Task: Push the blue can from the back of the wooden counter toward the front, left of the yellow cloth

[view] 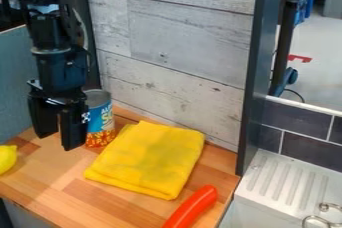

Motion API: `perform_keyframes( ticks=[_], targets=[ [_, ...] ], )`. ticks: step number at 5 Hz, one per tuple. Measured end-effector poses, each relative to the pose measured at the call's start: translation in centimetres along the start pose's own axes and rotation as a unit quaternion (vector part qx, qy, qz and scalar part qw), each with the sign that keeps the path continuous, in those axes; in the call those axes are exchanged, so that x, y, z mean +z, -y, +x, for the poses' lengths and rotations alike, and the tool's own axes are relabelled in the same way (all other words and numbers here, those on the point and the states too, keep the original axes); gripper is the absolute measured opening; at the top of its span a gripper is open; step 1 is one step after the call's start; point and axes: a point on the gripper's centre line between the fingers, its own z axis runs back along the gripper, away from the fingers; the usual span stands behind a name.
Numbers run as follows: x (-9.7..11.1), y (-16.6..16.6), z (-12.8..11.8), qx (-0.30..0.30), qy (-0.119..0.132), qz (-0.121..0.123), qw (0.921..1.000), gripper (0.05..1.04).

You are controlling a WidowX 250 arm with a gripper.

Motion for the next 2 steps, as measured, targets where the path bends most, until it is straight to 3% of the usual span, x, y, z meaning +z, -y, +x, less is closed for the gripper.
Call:
perform_keyframes(
  ticks=[1, 2],
  targets=[
    [-0.6, 0.0, 0.0, -0.001, -0.010, -0.005, 0.9999, 1.008],
    [1.3, -0.9, 1.7, -0.004, 0.023, 0.012, 0.9996, 1.008]
  ],
)
